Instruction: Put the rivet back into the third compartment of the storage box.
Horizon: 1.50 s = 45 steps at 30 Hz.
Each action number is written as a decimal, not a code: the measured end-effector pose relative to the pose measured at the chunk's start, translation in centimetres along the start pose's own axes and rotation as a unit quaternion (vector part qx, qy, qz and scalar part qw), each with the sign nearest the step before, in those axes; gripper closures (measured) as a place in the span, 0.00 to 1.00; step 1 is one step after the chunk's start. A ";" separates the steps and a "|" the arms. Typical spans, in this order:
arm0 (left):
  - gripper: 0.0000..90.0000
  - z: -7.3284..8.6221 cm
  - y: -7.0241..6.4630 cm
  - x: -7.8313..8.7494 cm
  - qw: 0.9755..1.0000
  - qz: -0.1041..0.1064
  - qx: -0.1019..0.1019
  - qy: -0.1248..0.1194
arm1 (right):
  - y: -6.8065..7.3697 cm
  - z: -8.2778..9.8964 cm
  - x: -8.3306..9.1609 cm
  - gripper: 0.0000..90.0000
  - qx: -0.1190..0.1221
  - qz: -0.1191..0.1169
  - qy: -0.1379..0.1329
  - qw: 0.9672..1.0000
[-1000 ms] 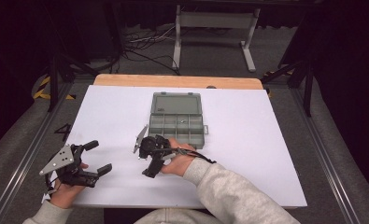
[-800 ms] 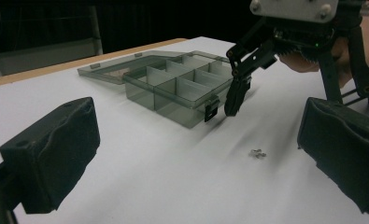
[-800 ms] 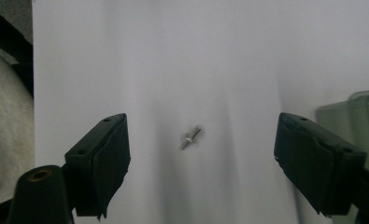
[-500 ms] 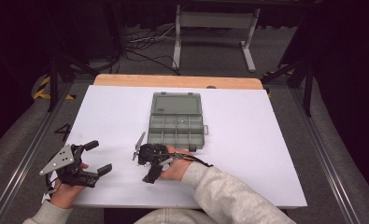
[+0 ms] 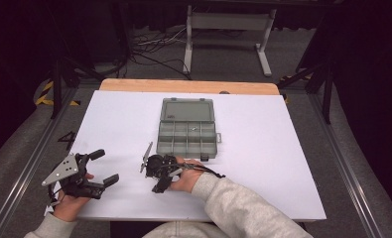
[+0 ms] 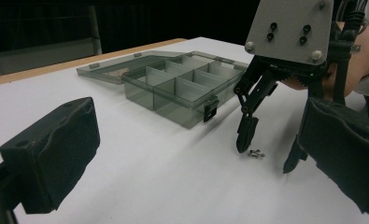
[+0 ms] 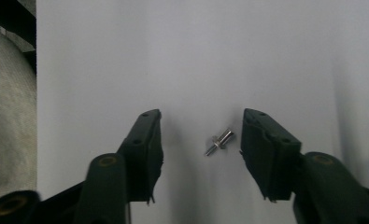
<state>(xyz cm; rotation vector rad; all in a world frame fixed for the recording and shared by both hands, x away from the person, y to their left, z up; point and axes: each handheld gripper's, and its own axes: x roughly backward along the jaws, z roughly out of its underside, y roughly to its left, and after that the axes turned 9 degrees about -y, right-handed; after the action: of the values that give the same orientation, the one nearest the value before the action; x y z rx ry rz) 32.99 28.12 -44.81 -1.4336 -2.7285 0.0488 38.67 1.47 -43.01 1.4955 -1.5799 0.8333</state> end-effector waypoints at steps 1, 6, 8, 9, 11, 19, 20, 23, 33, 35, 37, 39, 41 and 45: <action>0.00 0.0 0.0 0.0 1.000 0.000 0.000 0.000 | 0.0 0.0 0.0 0.57 0.000 0.000 0.000 1.000; 0.00 0.0 0.0 0.0 1.000 0.000 0.001 -0.002 | -0.1 0.0 0.1 0.71 0.004 0.013 0.003 1.000; 0.00 0.0 0.0 -0.1 1.000 0.001 0.000 -0.001 | -0.1 0.0 0.0 0.77 0.008 0.018 0.001 1.000; 0.00 0.0 0.0 -0.1 1.000 0.001 -0.001 -0.002 | -0.1 -0.1 0.0 0.79 0.008 0.020 0.001 1.000; 0.00 0.0 0.0 -0.1 1.000 0.001 0.001 -0.001 | 0.0 -0.1 0.0 0.83 0.004 0.027 0.002 1.000; 0.00 0.0 -0.1 -0.1 1.000 0.003 -0.001 -0.001 | 0.1 -0.2 0.1 0.91 0.011 0.024 0.007 1.000; 0.00 0.0 -0.1 -0.1 1.000 0.003 -0.002 -0.001 | 0.2 -0.3 0.1 0.91 0.011 0.024 0.007 1.000; 0.00 0.0 0.0 0.0 1.000 0.001 0.003 0.000 | 0.5 -0.4 0.6 0.91 0.013 0.023 0.008 1.000; 0.00 0.0 0.0 0.0 1.000 0.002 0.000 0.001 | 0.7 -1.5 3.0 0.91 0.021 0.028 -0.017 0.999; 0.00 0.0 0.0 -0.1 1.000 0.001 0.002 0.000 | 0.8 -1.7 3.4 0.91 0.022 0.030 -0.022 0.999; 0.00 0.0 0.0 -0.1 1.000 0.001 -0.003 -0.001 | 0.8 -1.9 3.9 0.91 0.024 0.031 -0.024 0.999; 0.00 0.0 0.0 -0.1 1.000 0.001 -0.002 -0.001 | 0.6 -2.1 4.4 0.91 0.028 0.034 -0.031 0.999; 0.00 0.1 0.0 -0.1 1.000 0.001 0.002 -0.001 | 0.5 -2.3 5.1 0.91 0.021 0.037 -0.034 0.998; 0.00 0.1 -0.1 -0.2 1.000 0.001 0.003 0.000 | 0.2 -2.5 6.4 0.91 0.018 0.045 -0.048 0.998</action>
<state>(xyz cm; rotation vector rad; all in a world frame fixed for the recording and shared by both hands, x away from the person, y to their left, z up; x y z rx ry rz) 33.04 27.94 -44.90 -1.4348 -2.7247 0.0569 38.79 0.69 -36.20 1.5185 -1.7209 0.8552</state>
